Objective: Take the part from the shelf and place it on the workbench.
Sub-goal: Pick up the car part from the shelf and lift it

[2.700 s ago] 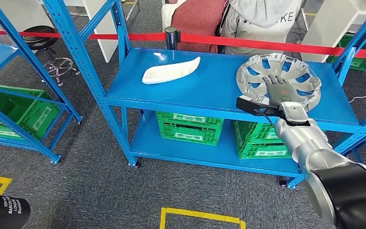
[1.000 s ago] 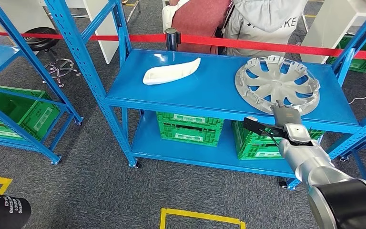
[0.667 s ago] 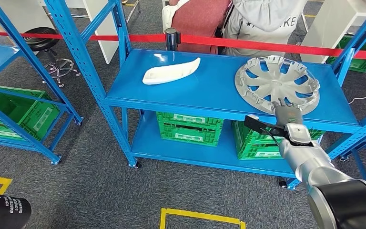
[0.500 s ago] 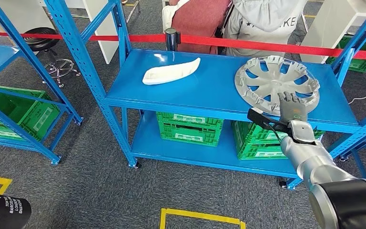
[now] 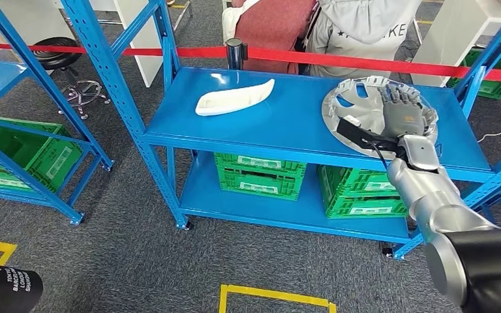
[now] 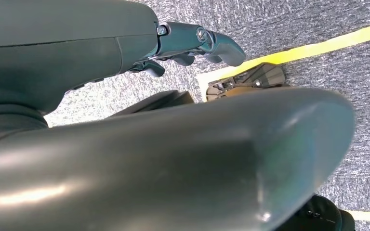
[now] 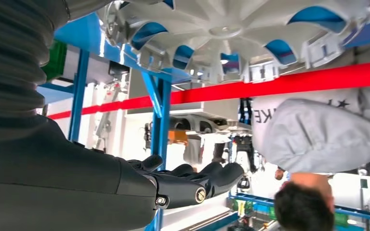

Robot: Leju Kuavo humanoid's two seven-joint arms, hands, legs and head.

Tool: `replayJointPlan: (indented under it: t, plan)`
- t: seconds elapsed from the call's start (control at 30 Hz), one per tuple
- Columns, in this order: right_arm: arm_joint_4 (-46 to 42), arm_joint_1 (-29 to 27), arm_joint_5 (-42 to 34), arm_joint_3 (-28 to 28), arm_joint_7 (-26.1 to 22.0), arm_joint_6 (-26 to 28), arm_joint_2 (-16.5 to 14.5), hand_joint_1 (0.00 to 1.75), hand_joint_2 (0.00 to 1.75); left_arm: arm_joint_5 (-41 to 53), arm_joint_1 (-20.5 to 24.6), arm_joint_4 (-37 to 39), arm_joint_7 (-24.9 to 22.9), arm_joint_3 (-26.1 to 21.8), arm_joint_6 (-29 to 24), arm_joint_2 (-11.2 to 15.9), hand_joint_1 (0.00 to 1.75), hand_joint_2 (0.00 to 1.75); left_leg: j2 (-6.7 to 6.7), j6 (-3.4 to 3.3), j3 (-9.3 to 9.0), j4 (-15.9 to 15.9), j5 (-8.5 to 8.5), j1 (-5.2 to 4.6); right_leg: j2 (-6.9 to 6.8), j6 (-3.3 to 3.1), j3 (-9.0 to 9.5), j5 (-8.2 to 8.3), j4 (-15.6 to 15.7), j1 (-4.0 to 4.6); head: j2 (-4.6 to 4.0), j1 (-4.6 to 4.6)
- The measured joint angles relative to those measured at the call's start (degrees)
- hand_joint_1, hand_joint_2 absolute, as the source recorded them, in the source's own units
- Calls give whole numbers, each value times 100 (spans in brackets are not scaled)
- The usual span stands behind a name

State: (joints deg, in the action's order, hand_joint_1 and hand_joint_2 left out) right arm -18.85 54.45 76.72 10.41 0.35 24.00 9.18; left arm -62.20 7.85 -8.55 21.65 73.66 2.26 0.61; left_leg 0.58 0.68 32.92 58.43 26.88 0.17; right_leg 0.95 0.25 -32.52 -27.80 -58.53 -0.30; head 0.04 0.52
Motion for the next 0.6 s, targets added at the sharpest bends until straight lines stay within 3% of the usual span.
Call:
replayJointPlan:
  t: [0.6]
  plan:
    - [-14,-26,199,1,225,-271,-101,0,175,13,51,0,-21,89,34,-8,0,0,0,0,0,0,0,0,0,0,-1,0,0,0,0,0]
